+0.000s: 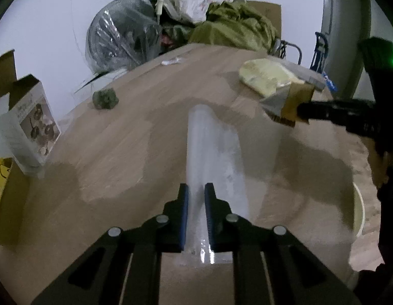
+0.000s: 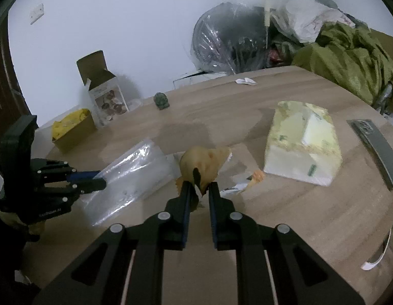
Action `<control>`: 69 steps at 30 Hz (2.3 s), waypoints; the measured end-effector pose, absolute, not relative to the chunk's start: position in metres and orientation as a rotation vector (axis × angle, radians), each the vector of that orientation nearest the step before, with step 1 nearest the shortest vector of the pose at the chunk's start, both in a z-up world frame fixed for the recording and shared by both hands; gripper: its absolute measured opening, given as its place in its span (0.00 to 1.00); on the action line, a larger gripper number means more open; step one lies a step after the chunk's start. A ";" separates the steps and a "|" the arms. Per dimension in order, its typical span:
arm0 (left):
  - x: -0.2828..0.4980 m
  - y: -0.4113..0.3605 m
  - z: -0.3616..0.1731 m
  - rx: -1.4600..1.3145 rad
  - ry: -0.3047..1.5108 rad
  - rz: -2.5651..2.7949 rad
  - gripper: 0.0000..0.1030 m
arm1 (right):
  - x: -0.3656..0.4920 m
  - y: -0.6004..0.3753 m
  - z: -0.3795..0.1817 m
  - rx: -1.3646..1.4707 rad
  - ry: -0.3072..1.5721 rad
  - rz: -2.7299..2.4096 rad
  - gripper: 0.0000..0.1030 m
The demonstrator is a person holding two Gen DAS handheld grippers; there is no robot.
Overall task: Collect trash
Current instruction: 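Carry the brown wrapper and clear bag over the cream bucket, then open both tools to drop the wrapper and clear bag into the bucket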
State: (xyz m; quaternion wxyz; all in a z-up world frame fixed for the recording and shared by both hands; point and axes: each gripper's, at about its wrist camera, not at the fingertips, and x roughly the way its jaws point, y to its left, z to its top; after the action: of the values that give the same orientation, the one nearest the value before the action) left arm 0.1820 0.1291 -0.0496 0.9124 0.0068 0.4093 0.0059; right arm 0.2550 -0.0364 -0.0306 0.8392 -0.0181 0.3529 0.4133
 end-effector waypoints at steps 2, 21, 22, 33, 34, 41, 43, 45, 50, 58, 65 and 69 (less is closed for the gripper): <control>0.178 0.121 -0.044 0.015 0.819 0.008 0.11 | 0.247 -0.045 -0.029 -0.034 0.735 0.866 0.12; 0.126 0.059 0.008 0.009 0.609 -0.058 0.10 | 0.180 -0.107 -0.016 -0.031 0.661 0.770 0.12; 0.124 0.055 0.009 0.009 0.604 -0.068 0.10 | 0.178 -0.110 -0.015 -0.032 0.658 0.766 0.12; 0.120 0.021 0.011 0.006 0.578 -0.185 0.10 | 0.146 -0.151 -0.018 -0.031 0.646 0.679 0.12; 0.120 0.019 0.010 0.006 0.578 -0.193 0.10 | 0.145 -0.153 -0.018 -0.031 0.647 0.673 0.12; 0.123 -0.004 0.003 0.014 0.584 -0.264 0.10 | 0.136 -0.177 -0.027 -0.026 0.667 0.614 0.12; 0.125 -0.012 0.002 0.018 0.586 -0.286 0.10 | 0.134 -0.184 -0.030 -0.023 0.673 0.598 0.12; 0.125 -0.018 0.001 0.021 0.587 -0.303 0.10 | 0.132 -0.190 -0.033 -0.020 0.679 0.583 0.12; 0.127 -0.035 -0.005 0.035 0.599 -0.350 0.10 | 0.127 -0.209 -0.045 -0.004 0.701 0.541 0.12; 0.134 -0.055 -0.016 0.058 0.634 -0.403 0.10 | 0.128 -0.236 -0.081 0.016 0.783 0.478 0.12; 0.143 -0.077 -0.034 0.090 0.690 -0.447 0.10 | 0.132 -0.257 -0.120 0.056 0.871 0.441 0.16; 0.150 -0.091 -0.046 0.106 0.728 -0.472 0.10 | 0.133 -0.261 -0.135 0.061 0.909 0.438 0.40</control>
State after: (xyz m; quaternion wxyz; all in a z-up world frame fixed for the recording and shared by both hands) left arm 0.1498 -0.0911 -0.0456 0.9061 0.0514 0.3524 -0.2284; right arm 0.1334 -0.2613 -0.1348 0.8751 0.0292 0.4352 0.2096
